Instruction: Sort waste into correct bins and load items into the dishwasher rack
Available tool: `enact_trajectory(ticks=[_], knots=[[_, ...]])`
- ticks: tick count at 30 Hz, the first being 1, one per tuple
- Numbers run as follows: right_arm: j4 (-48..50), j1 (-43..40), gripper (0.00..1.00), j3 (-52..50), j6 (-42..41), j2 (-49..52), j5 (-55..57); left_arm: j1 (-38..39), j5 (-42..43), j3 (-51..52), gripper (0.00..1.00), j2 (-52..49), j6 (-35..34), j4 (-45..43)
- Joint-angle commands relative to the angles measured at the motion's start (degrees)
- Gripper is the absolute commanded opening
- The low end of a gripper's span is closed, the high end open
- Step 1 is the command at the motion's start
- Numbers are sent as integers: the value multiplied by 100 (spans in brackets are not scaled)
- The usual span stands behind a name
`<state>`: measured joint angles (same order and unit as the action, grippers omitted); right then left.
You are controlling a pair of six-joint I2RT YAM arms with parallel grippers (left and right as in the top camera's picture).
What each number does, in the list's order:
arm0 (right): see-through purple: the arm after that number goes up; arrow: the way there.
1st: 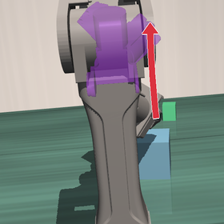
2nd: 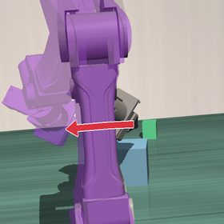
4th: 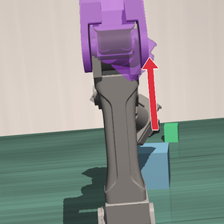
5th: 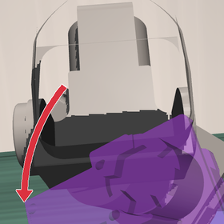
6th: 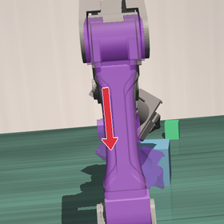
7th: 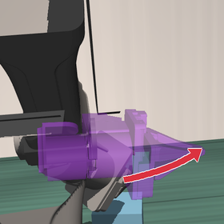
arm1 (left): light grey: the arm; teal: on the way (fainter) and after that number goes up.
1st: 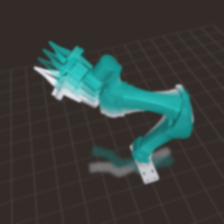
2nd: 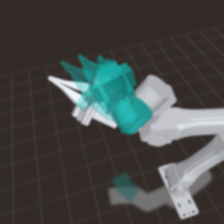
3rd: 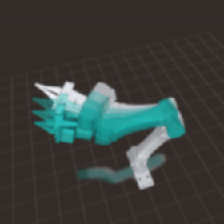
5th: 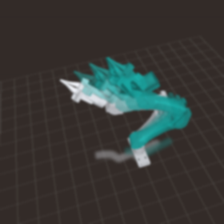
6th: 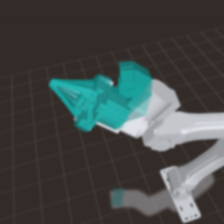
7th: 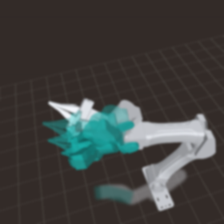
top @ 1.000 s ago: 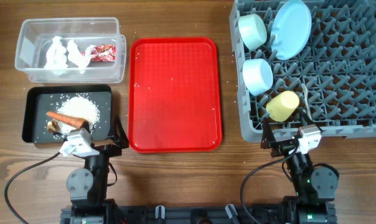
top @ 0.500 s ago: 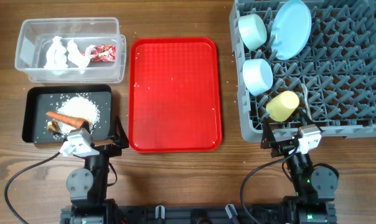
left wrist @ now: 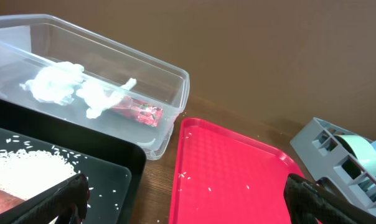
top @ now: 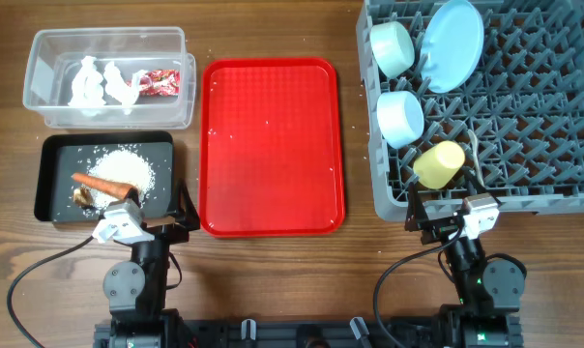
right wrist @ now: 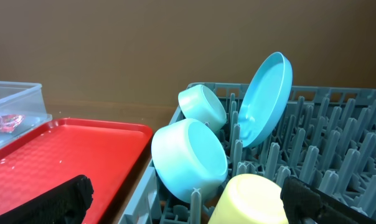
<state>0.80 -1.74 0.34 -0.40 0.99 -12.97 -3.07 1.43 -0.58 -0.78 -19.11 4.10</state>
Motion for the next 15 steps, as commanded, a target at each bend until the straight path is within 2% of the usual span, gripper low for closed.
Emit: enact_trajectory(ticks=[1, 15], knots=[[17, 28, 99, -4, -2, -57, 52, -37, 26, 26, 100, 61, 72, 28], [17, 28, 100, -4, 0, -57, 52, -37, 26, 26, 100, 61, 72, 28]])
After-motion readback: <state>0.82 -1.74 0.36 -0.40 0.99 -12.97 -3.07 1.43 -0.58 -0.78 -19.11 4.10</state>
